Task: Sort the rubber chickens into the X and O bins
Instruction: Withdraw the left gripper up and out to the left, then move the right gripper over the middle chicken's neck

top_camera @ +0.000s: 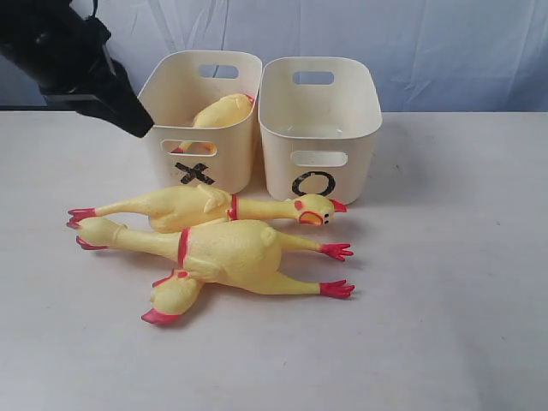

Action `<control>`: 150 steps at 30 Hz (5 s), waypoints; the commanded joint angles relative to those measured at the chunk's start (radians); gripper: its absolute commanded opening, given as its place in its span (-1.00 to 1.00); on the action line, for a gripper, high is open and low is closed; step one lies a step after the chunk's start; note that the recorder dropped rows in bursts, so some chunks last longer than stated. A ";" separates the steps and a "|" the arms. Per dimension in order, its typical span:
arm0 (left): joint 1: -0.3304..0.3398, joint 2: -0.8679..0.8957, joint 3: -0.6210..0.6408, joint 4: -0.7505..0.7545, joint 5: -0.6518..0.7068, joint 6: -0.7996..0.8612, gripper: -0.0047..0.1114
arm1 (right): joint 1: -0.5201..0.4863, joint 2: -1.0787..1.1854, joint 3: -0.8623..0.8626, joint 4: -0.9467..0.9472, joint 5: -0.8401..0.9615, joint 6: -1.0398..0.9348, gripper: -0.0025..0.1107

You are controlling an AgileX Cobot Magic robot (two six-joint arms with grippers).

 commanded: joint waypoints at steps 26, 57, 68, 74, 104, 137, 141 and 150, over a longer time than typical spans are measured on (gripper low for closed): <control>0.000 -0.503 0.310 0.073 -0.018 -0.093 -0.92 | -0.005 -0.005 0.001 0.394 -0.240 0.018 -0.96; 0.000 -0.506 0.321 0.046 0.008 -0.208 -0.92 | -0.005 0.135 -0.450 0.384 0.199 -0.045 -0.96; 0.000 -0.628 0.548 0.047 -0.114 -0.226 -0.92 | 0.105 0.514 -0.635 0.526 0.492 -0.399 -0.96; 0.000 -0.780 0.627 0.047 -0.173 -0.247 -0.92 | 0.155 0.697 -0.698 0.550 0.520 -0.445 -0.96; 0.000 -1.235 0.736 0.165 -0.154 -0.406 -0.92 | 0.675 1.523 -1.175 0.577 0.386 -0.721 -0.95; 0.000 -1.415 0.750 0.309 -0.167 -0.493 -0.92 | 0.752 1.838 -1.263 0.419 -0.045 -0.747 0.13; 0.000 -1.415 0.750 0.309 -0.167 -0.493 -0.92 | 0.752 1.846 -1.263 0.409 -0.091 -0.747 0.12; 0.000 -1.415 0.750 0.309 -0.167 -0.493 -0.92 | 0.752 1.906 -1.282 0.357 -0.087 -0.748 0.12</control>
